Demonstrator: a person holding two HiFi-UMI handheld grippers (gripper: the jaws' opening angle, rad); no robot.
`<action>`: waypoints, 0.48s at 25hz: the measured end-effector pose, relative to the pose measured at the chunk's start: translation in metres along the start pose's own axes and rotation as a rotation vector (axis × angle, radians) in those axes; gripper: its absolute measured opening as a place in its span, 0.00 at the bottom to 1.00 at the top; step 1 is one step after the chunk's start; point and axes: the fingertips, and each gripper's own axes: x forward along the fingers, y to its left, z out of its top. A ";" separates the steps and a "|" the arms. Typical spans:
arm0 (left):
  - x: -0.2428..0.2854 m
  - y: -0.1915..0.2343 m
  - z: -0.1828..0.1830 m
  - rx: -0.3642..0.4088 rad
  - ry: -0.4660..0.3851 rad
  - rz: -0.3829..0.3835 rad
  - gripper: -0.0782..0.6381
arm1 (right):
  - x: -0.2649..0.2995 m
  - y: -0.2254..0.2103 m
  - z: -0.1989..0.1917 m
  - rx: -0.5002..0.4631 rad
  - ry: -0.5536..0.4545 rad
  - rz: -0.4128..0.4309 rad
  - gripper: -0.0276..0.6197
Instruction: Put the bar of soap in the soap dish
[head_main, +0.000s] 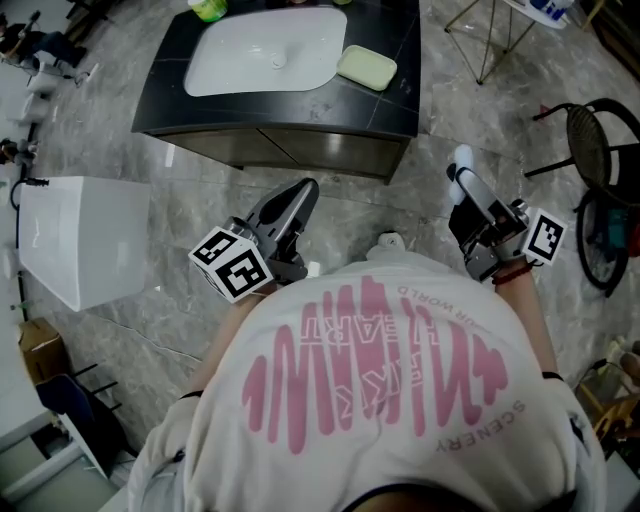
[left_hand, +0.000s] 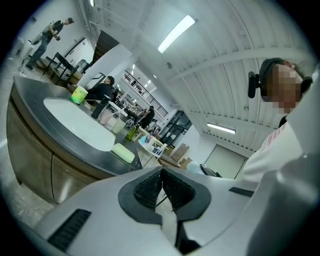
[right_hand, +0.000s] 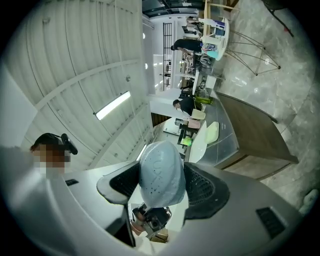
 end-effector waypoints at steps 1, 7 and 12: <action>0.006 -0.002 0.000 0.000 -0.006 0.003 0.12 | -0.001 -0.002 0.006 0.002 0.010 0.001 0.47; 0.038 -0.012 0.002 0.001 -0.037 0.026 0.12 | -0.004 -0.009 0.041 0.003 0.056 0.019 0.47; 0.054 -0.013 0.003 -0.002 -0.059 0.059 0.12 | -0.004 -0.018 0.059 0.009 0.096 0.039 0.47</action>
